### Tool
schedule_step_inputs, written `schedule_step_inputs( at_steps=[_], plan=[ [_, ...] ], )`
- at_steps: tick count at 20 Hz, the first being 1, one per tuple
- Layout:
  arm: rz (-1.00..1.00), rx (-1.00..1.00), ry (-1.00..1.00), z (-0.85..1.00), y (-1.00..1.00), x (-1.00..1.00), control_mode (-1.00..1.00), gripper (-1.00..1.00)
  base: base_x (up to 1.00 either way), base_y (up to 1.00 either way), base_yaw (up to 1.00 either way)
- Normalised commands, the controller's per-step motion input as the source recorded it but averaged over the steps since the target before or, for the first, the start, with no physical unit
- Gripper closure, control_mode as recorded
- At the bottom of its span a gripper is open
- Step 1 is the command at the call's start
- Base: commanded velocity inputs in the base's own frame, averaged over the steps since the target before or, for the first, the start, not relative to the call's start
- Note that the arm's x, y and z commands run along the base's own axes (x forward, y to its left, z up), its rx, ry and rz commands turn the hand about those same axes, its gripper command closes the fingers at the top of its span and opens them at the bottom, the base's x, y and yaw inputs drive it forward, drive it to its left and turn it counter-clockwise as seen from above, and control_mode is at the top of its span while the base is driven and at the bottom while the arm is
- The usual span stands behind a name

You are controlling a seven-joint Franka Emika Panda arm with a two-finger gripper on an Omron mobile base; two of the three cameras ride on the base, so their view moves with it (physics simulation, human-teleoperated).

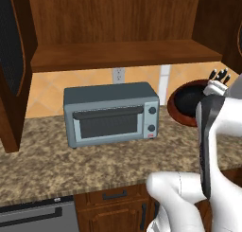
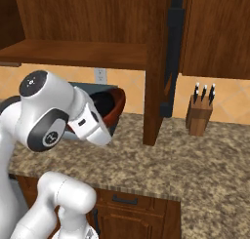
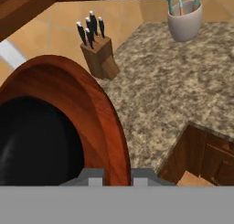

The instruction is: Pick up the bowls on the counter and stack them on top of one another in the open cabinet. Place the smaller bowl on top of the larger bowl.

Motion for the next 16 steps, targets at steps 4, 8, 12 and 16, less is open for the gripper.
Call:
schedule_step_inputs(
  at_steps=[4,8,12,16],
  plan=[
    [-0.01,0.1,0.0,0.28,0.25,-0.07,-1.0,1.0,0.0,0.0,0.0],
    [0.0,0.23,0.0,0.0,0.44,0.0,-1.0,1.0,0.0,0.0,0.0],
    [-0.02,0.25,-0.11,0.01,0.47,0.01,-1.0,1.0,0.0,0.0,0.0],
    [0.0,0.18,-0.19,0.34,0.26,-0.1,-1.0,1.0,0.0,0.0,0.0]
  ],
)
